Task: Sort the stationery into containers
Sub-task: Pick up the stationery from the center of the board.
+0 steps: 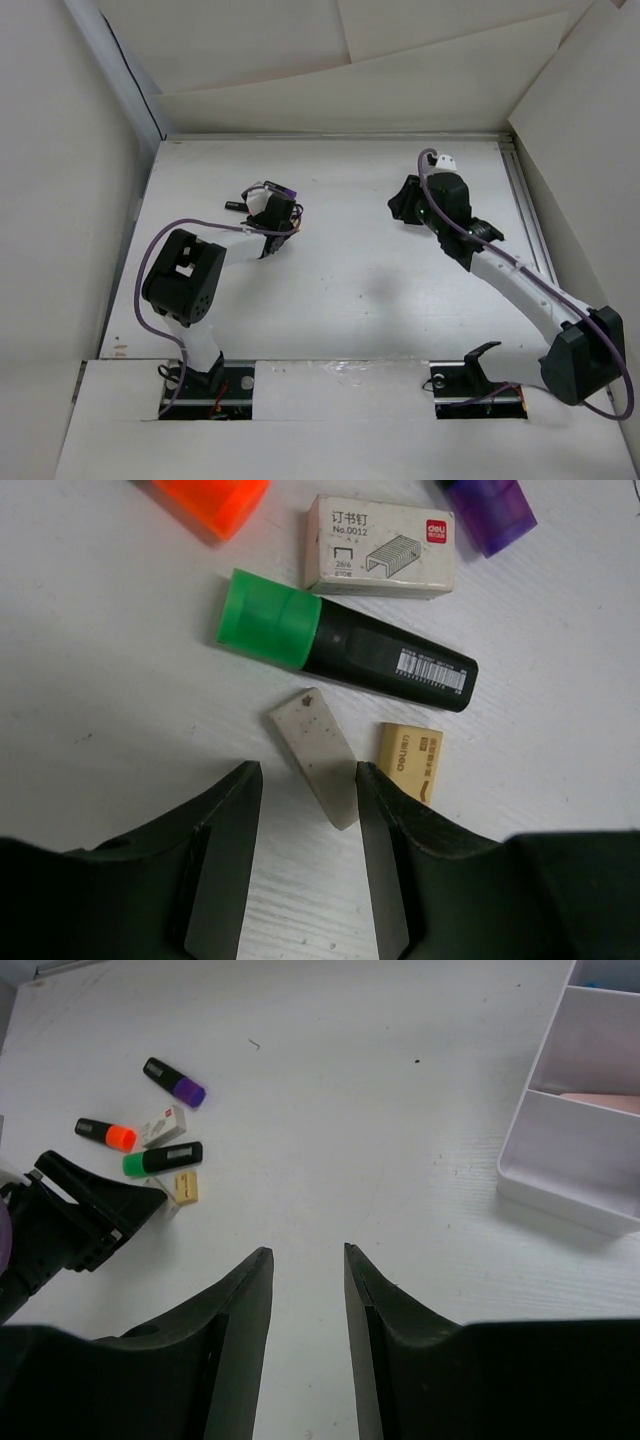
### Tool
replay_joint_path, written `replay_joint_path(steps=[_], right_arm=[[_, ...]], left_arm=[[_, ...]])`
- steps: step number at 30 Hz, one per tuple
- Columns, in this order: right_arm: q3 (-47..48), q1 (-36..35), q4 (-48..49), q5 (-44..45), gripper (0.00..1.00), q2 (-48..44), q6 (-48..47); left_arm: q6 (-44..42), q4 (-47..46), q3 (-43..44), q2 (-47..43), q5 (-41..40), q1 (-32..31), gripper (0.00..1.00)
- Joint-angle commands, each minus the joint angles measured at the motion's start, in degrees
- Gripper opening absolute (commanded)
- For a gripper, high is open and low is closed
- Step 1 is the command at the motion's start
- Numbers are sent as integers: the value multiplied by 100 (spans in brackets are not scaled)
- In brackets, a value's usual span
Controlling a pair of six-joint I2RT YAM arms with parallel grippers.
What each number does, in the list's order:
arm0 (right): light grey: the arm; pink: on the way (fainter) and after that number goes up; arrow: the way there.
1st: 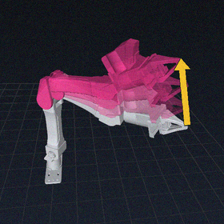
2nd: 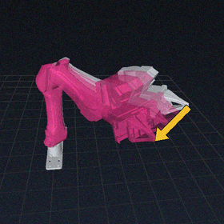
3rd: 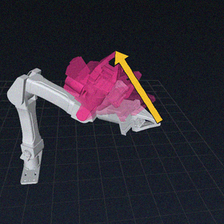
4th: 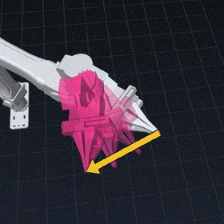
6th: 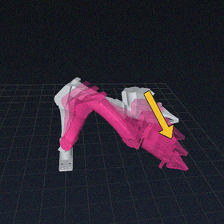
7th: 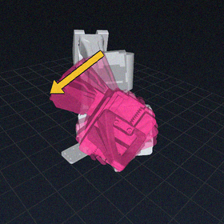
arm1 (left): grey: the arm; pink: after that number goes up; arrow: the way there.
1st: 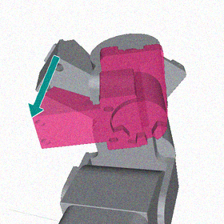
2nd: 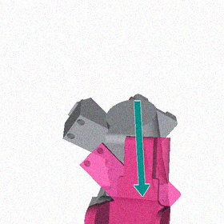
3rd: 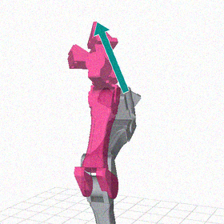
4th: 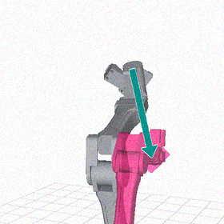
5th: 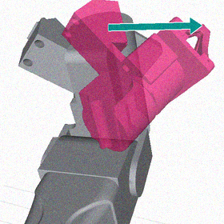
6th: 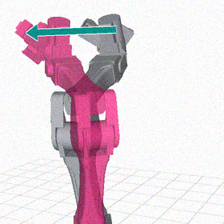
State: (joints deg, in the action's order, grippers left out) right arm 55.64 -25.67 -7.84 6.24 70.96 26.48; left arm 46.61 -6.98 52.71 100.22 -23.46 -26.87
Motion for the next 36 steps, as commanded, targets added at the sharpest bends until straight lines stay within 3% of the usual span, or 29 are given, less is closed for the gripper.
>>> replay_joint_path(steps=[1, 9, 11, 16, 17, 24, 28, 34, 35, 36], right_arm=[[61, -78, 133, -88, 41, 76, -90], [9, -78, 133, -132, 41, 76, -90], [9, -78, 133, -132, 41, 129, -90], [9, -78, 133, -132, 42, 129, -90], [9, -18, 133, -132, 44, 129, -90], [9, 45, 239, -685, 68, 181, -90], [9, 150, 352, -1449, 74, 296, -143], [61, 150, 529, -2212, 69, 629, -143], [61, 150, 529, -2319, 66, 630, -143], [61, 150, 598, -2407, 52, 691, -82]], left_arm=[[-12, -66, 319, 181, 79, 15, 39], [-12, -57, 372, 375, 131, 15, 38], [-12, -58, 372, 375, 184, 15, 33], [-134, 4, 293, 244, 158, -37, 31], [-135, 4, 214, 243, 158, -37, 31], [-302, 74, 99, -64, 158, -37, 4], [-424, 119, -243, -573, 158, -90, 0], [-845, -267, -909, -1793, 710, -239, 0], [-925, -547, -1025, -1935, 912, -239, 0], [-1004, -732, -1147, -2067, 1140, -239, 0]])
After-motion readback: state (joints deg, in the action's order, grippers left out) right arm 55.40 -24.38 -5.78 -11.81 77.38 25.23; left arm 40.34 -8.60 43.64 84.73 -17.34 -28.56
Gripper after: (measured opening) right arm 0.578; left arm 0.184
